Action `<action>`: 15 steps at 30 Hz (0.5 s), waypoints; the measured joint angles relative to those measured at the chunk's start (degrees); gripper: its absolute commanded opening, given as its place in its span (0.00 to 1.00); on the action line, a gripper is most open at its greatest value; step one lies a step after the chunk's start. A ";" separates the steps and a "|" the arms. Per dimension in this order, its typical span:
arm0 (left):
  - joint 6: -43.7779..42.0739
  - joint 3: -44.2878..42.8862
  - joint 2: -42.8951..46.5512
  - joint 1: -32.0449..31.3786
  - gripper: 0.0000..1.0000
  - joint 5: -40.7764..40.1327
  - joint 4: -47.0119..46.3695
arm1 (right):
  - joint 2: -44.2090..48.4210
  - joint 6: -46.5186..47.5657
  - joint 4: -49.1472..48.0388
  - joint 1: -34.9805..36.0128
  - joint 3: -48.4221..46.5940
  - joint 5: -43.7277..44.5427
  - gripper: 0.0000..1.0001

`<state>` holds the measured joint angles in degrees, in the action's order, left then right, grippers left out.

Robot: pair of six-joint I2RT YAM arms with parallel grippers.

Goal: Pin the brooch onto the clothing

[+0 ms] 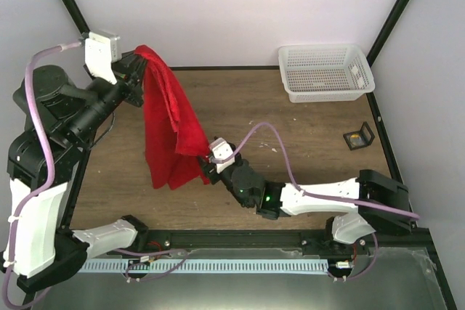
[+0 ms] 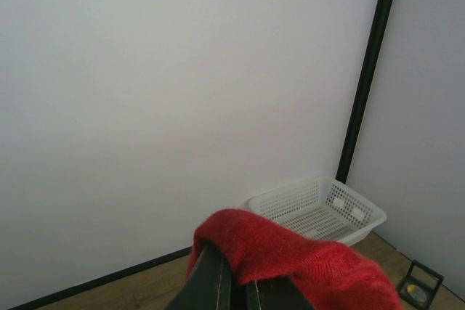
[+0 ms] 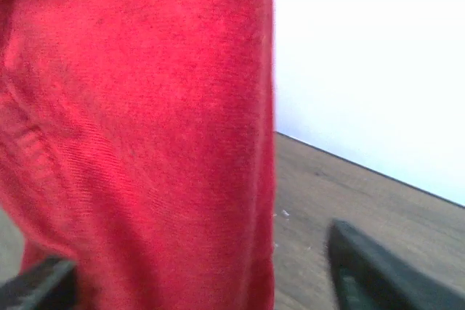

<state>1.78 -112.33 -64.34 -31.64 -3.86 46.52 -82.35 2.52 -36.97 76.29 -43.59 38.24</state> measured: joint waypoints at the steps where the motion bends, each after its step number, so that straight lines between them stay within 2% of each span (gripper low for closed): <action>1: 0.02 0.04 0.26 0.00 0.00 -0.07 0.04 | 0.00 1.27 -0.55 -0.39 -0.11 0.37 0.41; 2: 0.00 0.17 0.72 0.00 0.00 -0.28 0.15 | 0.11 2.27 -1.27 -0.94 -0.20 0.94 0.34; 4: -0.22 0.61 1.97 0.00 0.00 -0.87 0.37 | 1.05 4.39 -1.03 -1.33 -0.20 1.46 0.08; 5: -0.46 1.22 2.99 0.00 0.00 -1.27 0.33 | 2.43 5.25 -0.28 -1.62 -0.20 1.22 0.02; 10: -1.42 5.49 10.56 0.00 0.00 -2.73 -0.04 | 16.00 10.78 7.15 -3.58 -1.51 -3.69 0.01; 15: -2.21 6.60 19.10 0.00 0.00 0.44 -0.92 | 27.76 14.51 23.23 -4.48 -15.26 -14.67 0.01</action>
<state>-0.43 -105.73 -45.23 -31.64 -3.42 45.60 -54.59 17.04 -13.74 71.81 -58.85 23.57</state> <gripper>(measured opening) 0.029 0.011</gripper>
